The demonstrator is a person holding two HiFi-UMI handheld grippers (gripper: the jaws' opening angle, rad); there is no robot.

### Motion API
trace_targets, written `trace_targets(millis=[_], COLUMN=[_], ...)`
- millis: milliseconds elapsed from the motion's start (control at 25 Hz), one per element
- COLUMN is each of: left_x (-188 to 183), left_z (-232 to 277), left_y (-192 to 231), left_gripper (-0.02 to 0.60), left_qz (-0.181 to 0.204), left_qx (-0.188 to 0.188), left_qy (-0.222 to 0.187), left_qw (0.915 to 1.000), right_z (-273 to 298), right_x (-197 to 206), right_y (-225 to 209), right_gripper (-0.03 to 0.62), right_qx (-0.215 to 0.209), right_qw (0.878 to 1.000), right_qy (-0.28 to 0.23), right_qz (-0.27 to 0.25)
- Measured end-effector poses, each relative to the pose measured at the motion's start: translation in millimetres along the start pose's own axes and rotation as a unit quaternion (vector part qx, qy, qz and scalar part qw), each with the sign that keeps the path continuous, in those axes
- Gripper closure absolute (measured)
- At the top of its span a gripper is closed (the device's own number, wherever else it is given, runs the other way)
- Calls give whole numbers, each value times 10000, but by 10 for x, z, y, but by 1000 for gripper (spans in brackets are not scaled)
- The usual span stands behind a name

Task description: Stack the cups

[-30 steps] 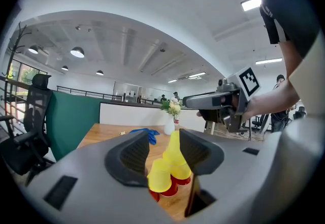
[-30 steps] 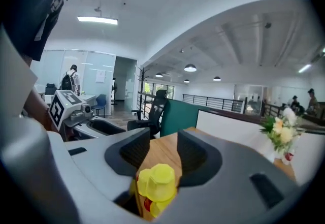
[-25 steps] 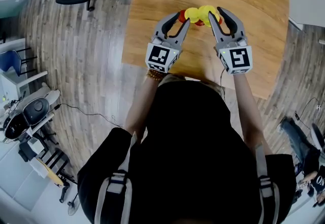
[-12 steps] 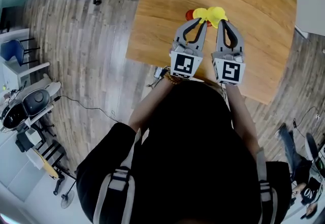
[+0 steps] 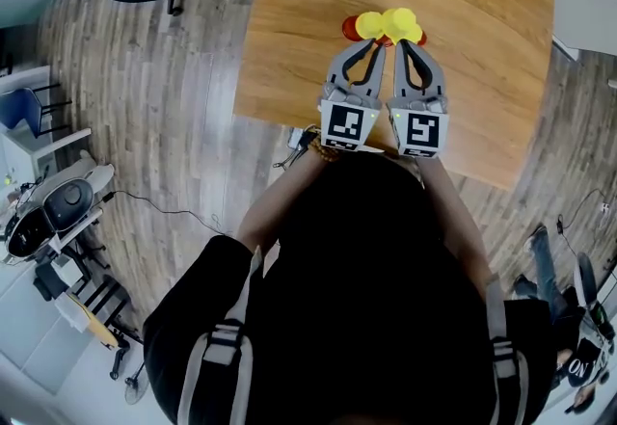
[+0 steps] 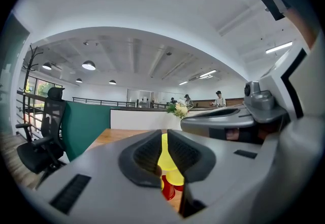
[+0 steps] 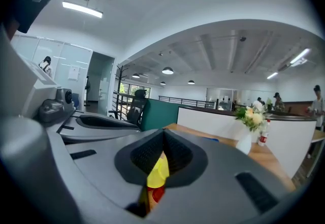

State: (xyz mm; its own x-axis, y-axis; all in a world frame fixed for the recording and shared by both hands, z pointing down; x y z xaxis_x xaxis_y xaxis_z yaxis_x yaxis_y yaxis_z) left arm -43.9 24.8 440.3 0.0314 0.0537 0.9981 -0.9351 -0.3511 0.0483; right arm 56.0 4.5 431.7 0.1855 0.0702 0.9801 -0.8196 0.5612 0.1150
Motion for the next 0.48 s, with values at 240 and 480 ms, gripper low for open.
trace_targets(millis=[240, 480], left_x=[61, 68], left_z=[17, 13], left_y=[-34, -41], left_gripper=[531, 531], left_qz=[-42, -27], left_qx=[91, 173], left_qy=[71, 104], left_qw=[9999, 9998], right_z=[-22, -44], right_x=[75, 124], right_y=[-38, -17], right_gripper=[588, 588], right_qx=[43, 0], right_qw=[9999, 9993], right_qy=[145, 369], right_qz=[48, -84])
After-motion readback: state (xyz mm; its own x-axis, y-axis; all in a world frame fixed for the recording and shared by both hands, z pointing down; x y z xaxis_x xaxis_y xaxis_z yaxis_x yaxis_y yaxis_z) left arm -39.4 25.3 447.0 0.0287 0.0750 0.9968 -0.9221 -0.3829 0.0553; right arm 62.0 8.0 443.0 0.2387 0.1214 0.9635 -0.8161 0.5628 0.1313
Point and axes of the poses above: the fingertips, and each gripper's own axes: z forward along the fingers, y to its left, x out of its underside, the point moved 7 cm from there along -z, backward along the fingers, and after that the axes turned 1 degree about z, right-handed, at the moved point
